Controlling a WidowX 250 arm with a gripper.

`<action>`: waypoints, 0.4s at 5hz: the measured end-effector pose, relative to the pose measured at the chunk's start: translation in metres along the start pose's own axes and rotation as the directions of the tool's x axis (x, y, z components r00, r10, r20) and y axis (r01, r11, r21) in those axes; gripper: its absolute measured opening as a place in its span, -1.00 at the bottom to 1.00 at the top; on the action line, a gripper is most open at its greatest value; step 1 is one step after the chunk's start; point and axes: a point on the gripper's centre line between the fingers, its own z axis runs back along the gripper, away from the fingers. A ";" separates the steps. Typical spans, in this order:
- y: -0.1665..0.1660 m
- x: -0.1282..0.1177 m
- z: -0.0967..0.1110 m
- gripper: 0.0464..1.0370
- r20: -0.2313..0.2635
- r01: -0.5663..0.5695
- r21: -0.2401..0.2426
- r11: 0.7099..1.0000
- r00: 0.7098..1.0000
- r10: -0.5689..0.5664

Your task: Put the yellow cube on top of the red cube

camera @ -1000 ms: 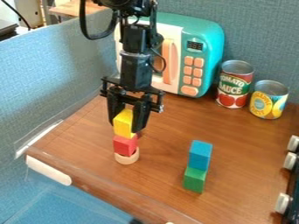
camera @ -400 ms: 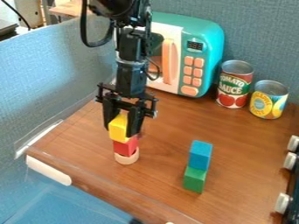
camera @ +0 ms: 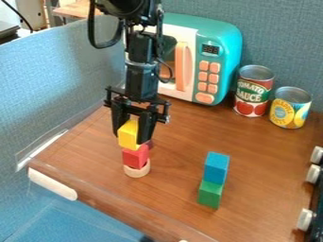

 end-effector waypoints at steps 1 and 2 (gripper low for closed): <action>0.000 0.003 -0.005 0.08 -0.013 0.005 -0.003 1.000 1.000 -0.005; 0.001 0.007 -0.008 0.08 -0.016 0.008 -0.007 1.000 1.000 -0.008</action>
